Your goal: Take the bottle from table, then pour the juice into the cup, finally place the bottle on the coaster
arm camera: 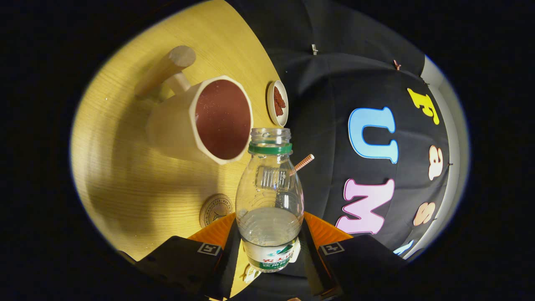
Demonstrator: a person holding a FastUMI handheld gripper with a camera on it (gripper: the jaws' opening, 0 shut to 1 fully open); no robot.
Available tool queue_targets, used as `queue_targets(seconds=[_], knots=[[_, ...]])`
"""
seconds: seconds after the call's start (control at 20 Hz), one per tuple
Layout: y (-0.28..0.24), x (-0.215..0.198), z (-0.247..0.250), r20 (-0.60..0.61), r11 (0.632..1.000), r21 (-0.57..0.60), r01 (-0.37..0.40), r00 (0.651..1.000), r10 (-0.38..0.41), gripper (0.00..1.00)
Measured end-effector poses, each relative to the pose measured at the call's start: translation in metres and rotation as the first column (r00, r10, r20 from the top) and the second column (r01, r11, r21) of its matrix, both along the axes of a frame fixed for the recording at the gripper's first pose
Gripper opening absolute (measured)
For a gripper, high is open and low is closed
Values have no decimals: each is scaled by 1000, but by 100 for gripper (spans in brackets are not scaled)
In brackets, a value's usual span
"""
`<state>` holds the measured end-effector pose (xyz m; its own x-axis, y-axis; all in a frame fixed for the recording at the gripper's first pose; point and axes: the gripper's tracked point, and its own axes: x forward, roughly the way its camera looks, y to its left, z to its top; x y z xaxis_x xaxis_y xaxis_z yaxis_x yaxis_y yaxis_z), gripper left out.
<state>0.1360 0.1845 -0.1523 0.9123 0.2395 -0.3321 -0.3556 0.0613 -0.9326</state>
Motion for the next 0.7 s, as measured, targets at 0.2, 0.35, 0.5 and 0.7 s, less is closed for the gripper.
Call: queue_targets(seconds=[0.2, 0.35, 0.5, 0.7], knots=[[2, 5, -2, 6, 998, -59, -30, 1000, 30, 71], [2, 4, 0, 14, 995, -86, -44, 999, 45, 71], [3, 6, 1, 18, 992, -113, -62, 998, 65, 71], [4, 8, 4, 26, 985, -150, -87, 995, 92, 71]])
